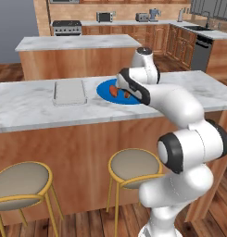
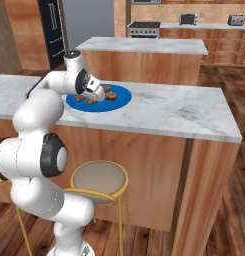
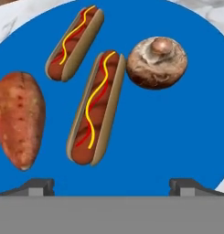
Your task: Place one cooked food and one vegetable from the large plate to each tupperware container.
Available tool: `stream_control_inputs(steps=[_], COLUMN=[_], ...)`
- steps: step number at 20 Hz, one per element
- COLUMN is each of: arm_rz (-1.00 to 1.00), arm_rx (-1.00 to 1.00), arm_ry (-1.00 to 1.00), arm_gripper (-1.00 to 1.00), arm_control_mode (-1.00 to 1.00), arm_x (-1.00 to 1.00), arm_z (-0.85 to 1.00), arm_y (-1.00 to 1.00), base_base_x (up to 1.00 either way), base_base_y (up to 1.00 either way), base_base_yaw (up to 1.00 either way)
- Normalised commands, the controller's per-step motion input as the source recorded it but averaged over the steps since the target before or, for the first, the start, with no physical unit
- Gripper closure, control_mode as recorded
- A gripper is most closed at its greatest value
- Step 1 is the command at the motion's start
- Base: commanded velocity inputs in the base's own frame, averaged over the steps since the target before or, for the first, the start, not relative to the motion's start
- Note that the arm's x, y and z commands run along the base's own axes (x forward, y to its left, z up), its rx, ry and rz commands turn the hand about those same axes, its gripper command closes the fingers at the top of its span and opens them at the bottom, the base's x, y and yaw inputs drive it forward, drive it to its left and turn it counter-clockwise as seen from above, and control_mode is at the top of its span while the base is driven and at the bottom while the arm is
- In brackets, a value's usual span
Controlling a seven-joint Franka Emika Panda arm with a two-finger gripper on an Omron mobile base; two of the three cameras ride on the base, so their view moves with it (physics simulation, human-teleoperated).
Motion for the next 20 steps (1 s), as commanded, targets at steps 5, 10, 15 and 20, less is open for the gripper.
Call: stream_control_inputs(steps=[5,10,15,20], arm_rz=[0.00,0.00,0.00,0.00], arm_rx=[0.00,0.00,0.00,0.00], arm_ry=[-0.01,-0.07,-0.04,0.00], arm_gripper=[-1.00,-1.00,-1.00,-1.00], arm_control_mode=[-1.00,-1.00,-1.00,-1.00], arm_x=[0.14,0.23,0.31,0.33], arm_z=[-0.42,-0.18,-0.11,-0.11], arm_y=[0.00,0.00,0.00,0.00], base_base_x=[0.00,0.00,0.00,0.00], base_base_y=[0.00,0.00,0.00,0.00], base_base_yaw=[0.00,0.00,0.00,0.00])
